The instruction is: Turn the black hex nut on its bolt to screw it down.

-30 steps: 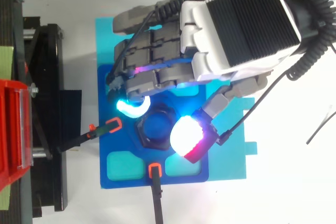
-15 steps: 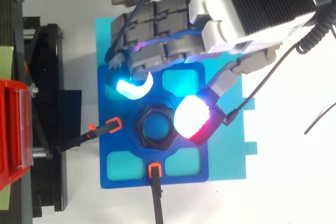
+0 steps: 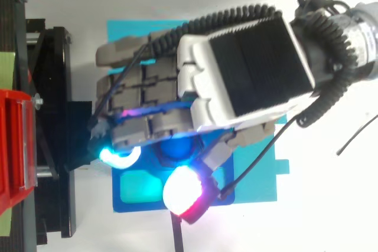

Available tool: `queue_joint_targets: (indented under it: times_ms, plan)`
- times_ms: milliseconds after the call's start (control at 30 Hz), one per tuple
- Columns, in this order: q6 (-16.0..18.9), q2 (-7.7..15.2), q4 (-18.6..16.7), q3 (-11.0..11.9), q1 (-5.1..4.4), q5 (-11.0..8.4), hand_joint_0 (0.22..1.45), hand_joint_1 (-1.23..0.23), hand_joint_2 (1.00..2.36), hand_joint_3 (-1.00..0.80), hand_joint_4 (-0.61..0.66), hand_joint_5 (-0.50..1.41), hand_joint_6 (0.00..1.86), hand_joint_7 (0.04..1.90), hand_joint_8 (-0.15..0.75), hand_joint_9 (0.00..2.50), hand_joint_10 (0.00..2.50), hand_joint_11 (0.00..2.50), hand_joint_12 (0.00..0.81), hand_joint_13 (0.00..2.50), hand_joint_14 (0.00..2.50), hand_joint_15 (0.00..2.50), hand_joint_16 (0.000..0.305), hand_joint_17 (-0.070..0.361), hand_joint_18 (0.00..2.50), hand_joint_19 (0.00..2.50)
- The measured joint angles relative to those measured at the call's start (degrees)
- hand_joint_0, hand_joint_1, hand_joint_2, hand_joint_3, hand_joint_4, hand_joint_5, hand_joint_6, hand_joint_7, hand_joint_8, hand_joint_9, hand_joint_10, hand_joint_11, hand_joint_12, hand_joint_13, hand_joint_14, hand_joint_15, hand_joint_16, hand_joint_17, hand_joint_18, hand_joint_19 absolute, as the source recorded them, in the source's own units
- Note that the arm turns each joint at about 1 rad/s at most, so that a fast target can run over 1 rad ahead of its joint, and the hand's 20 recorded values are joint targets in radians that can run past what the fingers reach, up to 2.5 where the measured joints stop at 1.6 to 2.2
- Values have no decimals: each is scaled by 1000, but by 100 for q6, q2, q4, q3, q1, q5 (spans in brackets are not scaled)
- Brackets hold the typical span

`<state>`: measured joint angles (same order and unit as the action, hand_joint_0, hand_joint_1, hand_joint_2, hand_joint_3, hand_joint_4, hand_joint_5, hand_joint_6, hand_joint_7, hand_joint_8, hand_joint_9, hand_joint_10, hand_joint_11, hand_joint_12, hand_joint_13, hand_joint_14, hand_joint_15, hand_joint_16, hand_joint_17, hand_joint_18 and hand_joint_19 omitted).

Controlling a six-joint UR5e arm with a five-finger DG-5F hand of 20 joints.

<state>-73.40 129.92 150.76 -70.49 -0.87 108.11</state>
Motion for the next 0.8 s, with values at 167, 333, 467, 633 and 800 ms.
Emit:
queue_joint_targets:
  times_ms: [167,333,467,633,800]
  plan:
    - [4,79,-81,0,-85,-35,503,-400,1000,-500,181,-136,513,1155,266,527,8,336,329,546,9,223,49,109,417,243]
    - [8,93,1,0,-162,-102,503,-398,1000,-500,168,-157,611,998,267,528,8,343,330,549,8,220,49,109,418,242]
    - [10,93,72,0,-181,-126,505,-397,1000,-500,175,-167,652,925,267,528,8,341,327,548,7,216,49,109,419,242]
    - [10,95,91,0,-184,-123,505,-397,1000,-500,195,-179,691,852,268,525,8,356,323,539,7,215,49,109,420,238]
    - [10,95,100,0,-165,-105,505,-397,1000,-500,203,-187,709,814,268,521,10,354,319,534,7,211,49,110,416,242]
